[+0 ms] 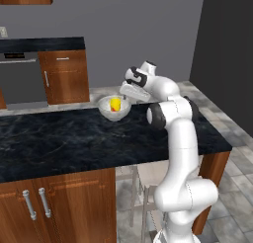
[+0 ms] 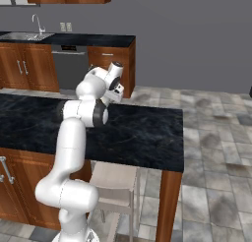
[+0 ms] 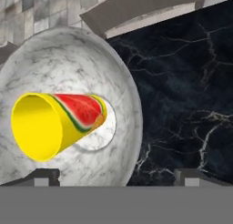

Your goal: Place the cup inside the bowl on the dining table and move the bowl to any counter.

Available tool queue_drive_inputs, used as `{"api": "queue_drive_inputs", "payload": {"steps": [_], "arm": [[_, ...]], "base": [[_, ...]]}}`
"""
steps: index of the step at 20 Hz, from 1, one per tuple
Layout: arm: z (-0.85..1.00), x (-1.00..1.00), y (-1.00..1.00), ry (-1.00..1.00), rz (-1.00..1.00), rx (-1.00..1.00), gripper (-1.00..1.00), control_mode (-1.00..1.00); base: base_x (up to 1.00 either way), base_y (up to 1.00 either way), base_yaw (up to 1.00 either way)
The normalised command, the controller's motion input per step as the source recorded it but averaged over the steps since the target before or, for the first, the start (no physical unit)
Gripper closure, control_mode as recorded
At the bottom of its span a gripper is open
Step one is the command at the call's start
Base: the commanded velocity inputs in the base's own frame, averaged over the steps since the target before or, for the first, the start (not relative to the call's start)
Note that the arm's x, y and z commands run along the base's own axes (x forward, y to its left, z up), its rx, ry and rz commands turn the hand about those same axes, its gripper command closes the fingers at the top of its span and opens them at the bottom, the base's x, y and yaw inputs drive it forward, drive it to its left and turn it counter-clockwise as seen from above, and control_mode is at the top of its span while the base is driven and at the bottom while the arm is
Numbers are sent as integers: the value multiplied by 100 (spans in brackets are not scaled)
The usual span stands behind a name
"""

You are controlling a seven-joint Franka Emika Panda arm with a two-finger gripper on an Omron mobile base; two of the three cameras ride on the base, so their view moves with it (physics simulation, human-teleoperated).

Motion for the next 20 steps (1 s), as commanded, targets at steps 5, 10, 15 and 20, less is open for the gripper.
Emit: {"api": "queue_drive_inputs", "payload": {"steps": [5,10,15,20], "arm": [[-17,0,0,1,4,0,-100,-100],[-17,0,0,0,4,0,-100,-100],[-7,0,0,0,3,0,-100,-100],[-3,0,0,0,3,0,-100,-100]], "base": [[0,0,0],[0,0,0],[0,0,0],[0,0,0]]}}
